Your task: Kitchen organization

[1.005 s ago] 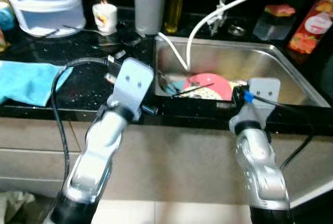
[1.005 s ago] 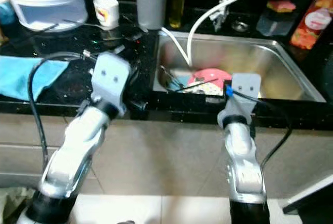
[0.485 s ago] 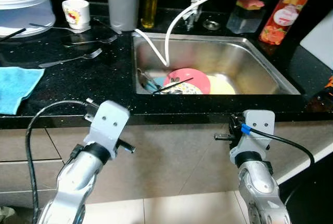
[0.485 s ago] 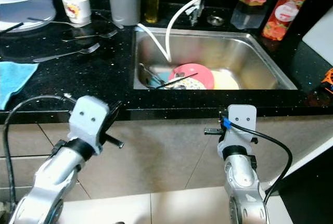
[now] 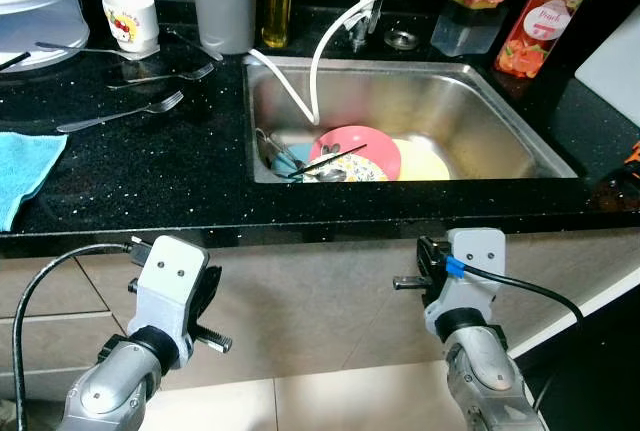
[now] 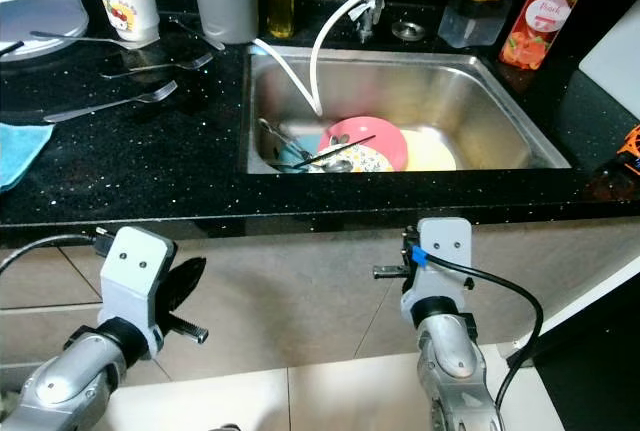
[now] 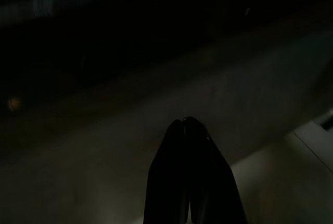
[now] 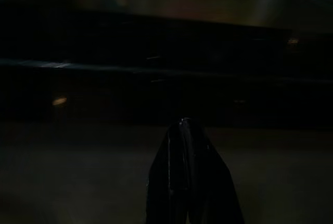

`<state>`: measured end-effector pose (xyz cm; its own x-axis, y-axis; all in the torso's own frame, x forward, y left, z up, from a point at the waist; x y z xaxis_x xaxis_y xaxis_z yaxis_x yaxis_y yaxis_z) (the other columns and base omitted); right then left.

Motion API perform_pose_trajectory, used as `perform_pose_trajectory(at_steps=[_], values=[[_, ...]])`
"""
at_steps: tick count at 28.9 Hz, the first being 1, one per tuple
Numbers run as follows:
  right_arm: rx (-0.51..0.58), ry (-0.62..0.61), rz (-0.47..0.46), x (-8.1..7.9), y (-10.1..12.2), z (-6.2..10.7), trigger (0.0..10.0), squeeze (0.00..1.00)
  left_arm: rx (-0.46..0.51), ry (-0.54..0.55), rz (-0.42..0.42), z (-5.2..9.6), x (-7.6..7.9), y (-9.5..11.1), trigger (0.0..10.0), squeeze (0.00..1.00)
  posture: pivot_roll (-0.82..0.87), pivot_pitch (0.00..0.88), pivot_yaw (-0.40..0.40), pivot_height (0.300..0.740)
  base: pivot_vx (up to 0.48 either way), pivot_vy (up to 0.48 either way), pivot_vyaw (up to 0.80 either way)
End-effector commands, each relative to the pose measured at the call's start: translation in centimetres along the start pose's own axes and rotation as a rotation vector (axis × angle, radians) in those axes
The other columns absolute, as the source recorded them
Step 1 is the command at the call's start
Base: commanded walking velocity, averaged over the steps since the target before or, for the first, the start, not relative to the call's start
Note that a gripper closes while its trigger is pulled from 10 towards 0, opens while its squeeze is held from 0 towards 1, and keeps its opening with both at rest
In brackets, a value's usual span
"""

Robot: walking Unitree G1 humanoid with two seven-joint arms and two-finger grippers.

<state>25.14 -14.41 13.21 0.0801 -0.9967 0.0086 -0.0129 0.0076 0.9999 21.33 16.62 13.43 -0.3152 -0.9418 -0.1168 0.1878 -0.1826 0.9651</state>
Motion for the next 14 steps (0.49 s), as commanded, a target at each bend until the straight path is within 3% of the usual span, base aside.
perform_pose_trajectory(at_steps=[1, 6, 7, 10, 13, 14], values=[[-0.054, 0.100, -0.017, -1.2, -0.8, 0.4, 10.0, 0.00, -0.067, -0.048, -0.001, 0.2, -0.1, -1.1, 10.0, 0.00, 0.20, 0.047, -0.081, 0.740, 0.000, 0.000, 0.00], [-0.079, 0.271, -0.061, -3.1, -0.6, 1.2, 10.0, 0.00, -0.077, -0.100, -0.064, 0.7, -0.3, -1.6, 10.0, 0.00, 0.20, 0.043, -0.081, 0.740, 0.000, 0.000, 0.00], [-0.105, 0.362, -0.111, -3.9, -0.5, 1.8, 10.0, 0.00, -0.059, -0.136, -0.076, 0.8, -0.1, -1.5, 10.0, 0.00, 0.20, 0.040, -0.081, 0.740, 0.000, 0.000, 0.00], [-0.114, 0.418, -0.141, -4.4, -0.5, 2.2, 10.0, 0.00, -0.046, -0.173, -0.075, 0.8, 0.2, -1.3, 10.0, 0.00, 0.20, 0.035, -0.082, 0.740, 0.000, 0.000, 0.00], [-0.144, 0.580, -0.185, -5.7, -0.5, 3.4, 10.0, 0.00, -0.037, -0.266, -0.080, 0.7, 0.9, -1.1, 10.0, 0.00, 0.19, 0.026, -0.082, 0.740, 0.000, 0.000, 0.00], [-0.143, 0.659, -0.210, -6.5, -0.3, 3.8, 10.0, 0.00, -0.029, -0.360, -0.072, 0.3, 1.7, -0.9, 10.0, 0.00, 0.19, 0.015, -0.082, 0.740, 0.000, 0.000, 0.00]])
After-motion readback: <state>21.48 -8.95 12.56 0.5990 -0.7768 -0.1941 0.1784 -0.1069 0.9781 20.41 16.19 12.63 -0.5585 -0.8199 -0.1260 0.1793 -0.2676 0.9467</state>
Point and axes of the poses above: a point about 5 cm out from each wrist's last joint towards the gripper, its own z axis pointing back from the gripper into the wrist, its own y axis along the axis of the wrist's last joint, x = y × z, the point moved 1 cm from there along -z, pointing out of the wrist towards the gripper, and after that the axes turned 1 degree about -z, right-handed, at the moved point
